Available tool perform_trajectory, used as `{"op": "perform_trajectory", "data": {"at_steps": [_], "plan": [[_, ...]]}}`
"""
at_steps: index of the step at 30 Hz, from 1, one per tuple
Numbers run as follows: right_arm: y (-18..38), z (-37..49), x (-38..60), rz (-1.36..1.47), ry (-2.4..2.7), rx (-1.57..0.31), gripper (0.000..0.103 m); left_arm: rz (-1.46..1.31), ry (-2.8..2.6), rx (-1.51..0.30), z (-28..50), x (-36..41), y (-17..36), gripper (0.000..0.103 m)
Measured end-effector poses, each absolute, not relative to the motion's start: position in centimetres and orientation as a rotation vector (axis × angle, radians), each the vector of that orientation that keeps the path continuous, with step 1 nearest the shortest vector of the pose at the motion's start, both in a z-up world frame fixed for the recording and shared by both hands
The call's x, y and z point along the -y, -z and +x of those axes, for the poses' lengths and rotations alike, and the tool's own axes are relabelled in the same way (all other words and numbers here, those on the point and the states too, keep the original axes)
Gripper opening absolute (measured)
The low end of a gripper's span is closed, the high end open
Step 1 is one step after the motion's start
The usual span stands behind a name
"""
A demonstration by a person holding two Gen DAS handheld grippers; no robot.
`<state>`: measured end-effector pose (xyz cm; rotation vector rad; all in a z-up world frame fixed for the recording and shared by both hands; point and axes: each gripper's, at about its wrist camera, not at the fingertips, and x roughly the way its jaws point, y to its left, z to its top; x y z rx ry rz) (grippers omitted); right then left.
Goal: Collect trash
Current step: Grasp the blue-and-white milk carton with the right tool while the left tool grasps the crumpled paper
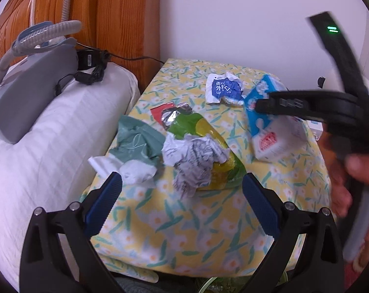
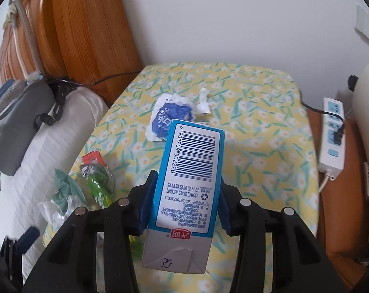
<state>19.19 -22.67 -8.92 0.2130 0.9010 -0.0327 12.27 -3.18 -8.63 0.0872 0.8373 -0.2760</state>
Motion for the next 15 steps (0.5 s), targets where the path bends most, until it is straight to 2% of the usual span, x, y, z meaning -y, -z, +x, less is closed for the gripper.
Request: {"op": "perform_trajectory", "data": {"at_steps": [2,7,12,15], "plan": [[8.8,17.8,23.4,0.199,0.033,-0.894,0.045,0.081,0.269,-0.846,12.8,4.0,9.0,0.092],[8.6,14.3,25.0,0.162,0.049,-0.886,0.045,0.091,0.251,-0.889,14.3,5.4,10.6,0.078],[8.7,12.7,26.0,0.16,0.049,-0.888,0.045,0.102,0.25,-0.92,14.9,6.0,11.6,0.058],[8.8,12.5,26.2,0.16,0.048,-0.887,0.045,0.105,0.238,-0.92,15.0,6.0,11.7,0.05]]}}
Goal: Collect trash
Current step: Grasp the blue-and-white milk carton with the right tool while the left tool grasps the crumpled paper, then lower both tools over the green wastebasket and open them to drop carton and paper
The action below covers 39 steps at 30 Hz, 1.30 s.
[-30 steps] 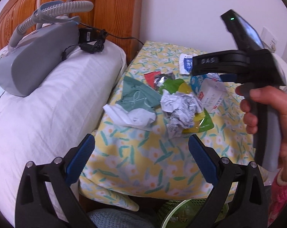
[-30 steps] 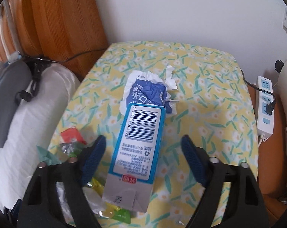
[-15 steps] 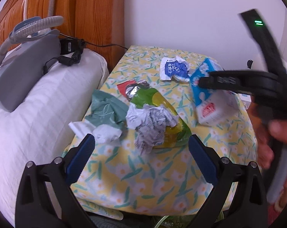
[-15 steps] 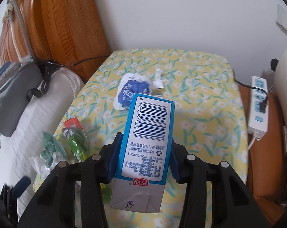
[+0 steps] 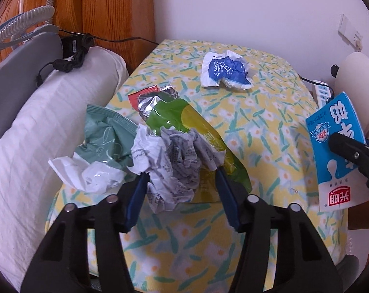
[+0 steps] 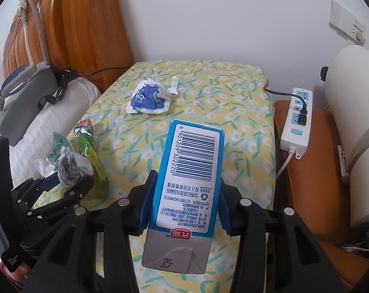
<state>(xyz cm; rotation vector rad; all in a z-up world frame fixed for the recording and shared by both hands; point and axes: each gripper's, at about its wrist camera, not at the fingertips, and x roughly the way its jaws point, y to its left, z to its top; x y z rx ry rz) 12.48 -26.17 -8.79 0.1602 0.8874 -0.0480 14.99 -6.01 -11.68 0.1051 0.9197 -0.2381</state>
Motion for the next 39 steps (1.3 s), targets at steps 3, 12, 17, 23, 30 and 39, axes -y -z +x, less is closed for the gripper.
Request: {"op": "perform_trajectory", "data": {"at_steps": [3,12,17,23,30,39], "plan": [[8.9,12.5,26.2,0.159,0.046,-0.889,0.045,0.098,0.235,-0.924,15.3,5.7,11.6,0.042],[9.0,12.7,26.0,0.17,0.039,-0.879,0.045,0.088,0.251,-0.892,15.8,5.4,10.1,0.035],[8.8,12.8,26.2,0.179,0.035,-0.867,0.045,0.07,0.278,-0.852,15.7,5.0,8.4,0.035],[9.1,12.5,26.4,0.195,0.013,-0.859,0.045,0.046,0.325,-0.837,15.0,4.5,7.3,0.035],[8.5,9.2,25.8,0.155,-0.014,-0.838,0.045,0.071,0.359,-0.803,9.2,2.8,6.0,0.035],[9.1,1.8,24.8,0.148,-0.059,-0.881,0.045,0.148,0.477,-0.885,-0.5,2.1,8.5,0.035]]}}
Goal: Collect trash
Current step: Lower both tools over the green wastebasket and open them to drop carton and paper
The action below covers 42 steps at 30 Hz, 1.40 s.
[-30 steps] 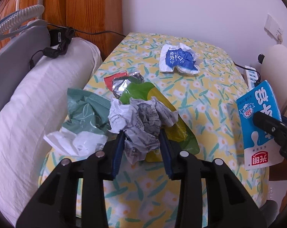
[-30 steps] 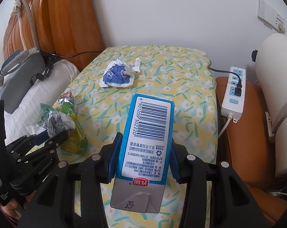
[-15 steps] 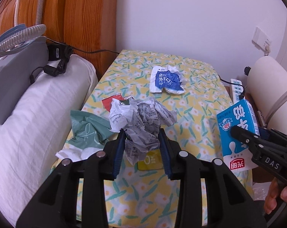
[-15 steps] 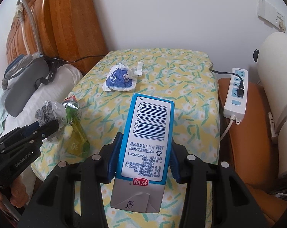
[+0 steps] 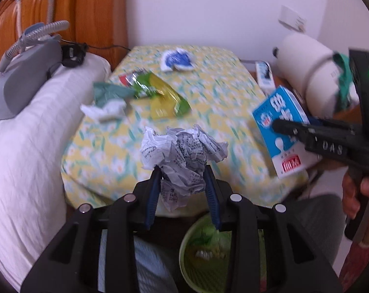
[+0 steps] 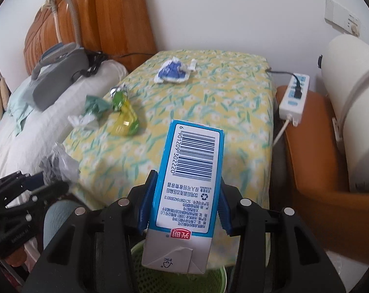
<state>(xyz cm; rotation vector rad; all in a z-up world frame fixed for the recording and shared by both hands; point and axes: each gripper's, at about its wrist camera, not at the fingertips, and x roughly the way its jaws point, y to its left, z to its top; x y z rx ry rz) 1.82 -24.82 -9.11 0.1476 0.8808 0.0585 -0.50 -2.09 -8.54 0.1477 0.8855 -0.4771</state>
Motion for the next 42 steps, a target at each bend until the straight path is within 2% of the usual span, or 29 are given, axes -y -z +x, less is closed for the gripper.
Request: {"op": "perform_trajectory", "data": {"at_steps": [7,17,19,21,24,30,42], "plan": [[10.0,-2.6,25.2,0.171,-0.04,-0.906,0.045,0.195,0.582,-0.97,-4.7,3.6,11.4,0.035],[11.4,-5.3,26.0,0.181,-0.04,-0.935,0.046,0.321,0.692,-1.166,-8.2,7.0,19.1,0.036],[11.7,-5.5,26.0,0.184,-0.04,-0.945,0.046,0.327,0.698,-1.185,-8.4,7.3,19.5,0.043],[12.1,-5.5,26.1,0.183,-0.039,-0.953,0.046,0.327,0.698,-1.187,-8.6,7.3,19.6,0.066],[12.4,-5.6,26.1,0.185,-0.041,-0.961,0.046,0.319,0.705,-1.167,-8.7,6.9,18.9,0.08],[12.5,-6.1,25.7,0.167,-0.063,-0.959,0.043,0.267,0.647,-1.1,-7.4,5.3,16.6,0.09],[12.9,-8.3,23.7,0.15,-0.202,-1.015,0.042,0.199,0.512,-0.998,-5.7,1.5,13.3,0.091]]}}
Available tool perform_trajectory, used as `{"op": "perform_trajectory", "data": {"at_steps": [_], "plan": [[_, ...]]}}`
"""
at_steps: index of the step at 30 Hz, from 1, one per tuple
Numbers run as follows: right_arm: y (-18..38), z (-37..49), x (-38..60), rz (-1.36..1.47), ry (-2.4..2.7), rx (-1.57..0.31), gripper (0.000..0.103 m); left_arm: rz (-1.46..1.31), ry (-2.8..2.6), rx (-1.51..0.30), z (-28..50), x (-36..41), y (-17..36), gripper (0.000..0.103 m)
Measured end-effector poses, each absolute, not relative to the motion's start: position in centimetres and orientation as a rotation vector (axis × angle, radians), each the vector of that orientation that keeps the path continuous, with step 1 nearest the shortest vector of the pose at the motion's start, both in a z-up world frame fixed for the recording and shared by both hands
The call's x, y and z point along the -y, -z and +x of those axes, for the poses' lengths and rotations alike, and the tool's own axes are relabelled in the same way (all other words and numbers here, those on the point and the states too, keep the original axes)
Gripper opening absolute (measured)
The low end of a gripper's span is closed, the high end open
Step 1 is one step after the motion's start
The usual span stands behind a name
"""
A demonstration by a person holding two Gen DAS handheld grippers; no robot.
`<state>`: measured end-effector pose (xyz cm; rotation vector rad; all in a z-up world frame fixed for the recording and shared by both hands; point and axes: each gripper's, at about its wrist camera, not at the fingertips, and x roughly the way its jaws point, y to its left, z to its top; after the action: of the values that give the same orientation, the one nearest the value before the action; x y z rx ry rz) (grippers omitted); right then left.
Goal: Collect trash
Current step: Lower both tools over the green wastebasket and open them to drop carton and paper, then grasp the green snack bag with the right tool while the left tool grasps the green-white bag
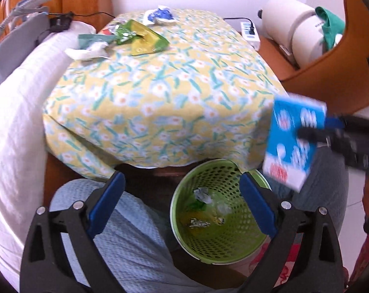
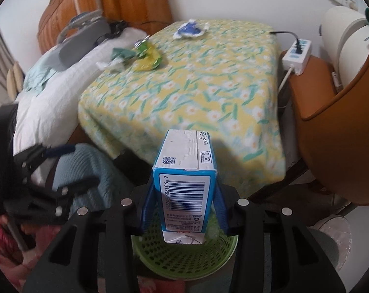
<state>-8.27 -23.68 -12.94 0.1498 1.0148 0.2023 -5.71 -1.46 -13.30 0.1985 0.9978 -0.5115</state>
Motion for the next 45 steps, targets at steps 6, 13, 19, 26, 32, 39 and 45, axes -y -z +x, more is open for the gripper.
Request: {"op": "perform_trajectory", "data": {"at_steps": [6,13,19,26,32,39,45], "plan": [[18.6,-9.5,20.8,0.094,-0.26,-1.181,0.042,0.182,0.482,-1.001,-5.2,0.4,13.5,0.091],[27.5,-8.2,18.5,0.057,-0.239,-1.352,0.043,0.172,0.47,-1.014,-5.0,-0.2,14.0,0.091],[28.8,-8.1,18.5,0.072,-0.172,-1.37,0.08,0.16,0.456,-1.022,-4.9,-0.5,14.1,0.091],[26.4,-8.7,19.5,0.072,-0.145,-1.33,0.084,0.145,0.439,-1.028,-4.6,-0.9,14.3,0.091],[23.0,-8.6,19.2,0.043,-0.169,-1.273,0.084,0.139,0.416,-1.022,-4.3,-1.4,14.2,0.091],[16.7,-7.9,19.0,0.033,-0.21,-1.12,0.089,0.158,0.356,-0.964,-2.4,-2.5,12.8,0.091],[12.0,-3.7,18.8,0.025,-0.2,-0.981,0.09,0.147,0.302,-0.885,1.9,-3.7,10.2,0.092]]}}
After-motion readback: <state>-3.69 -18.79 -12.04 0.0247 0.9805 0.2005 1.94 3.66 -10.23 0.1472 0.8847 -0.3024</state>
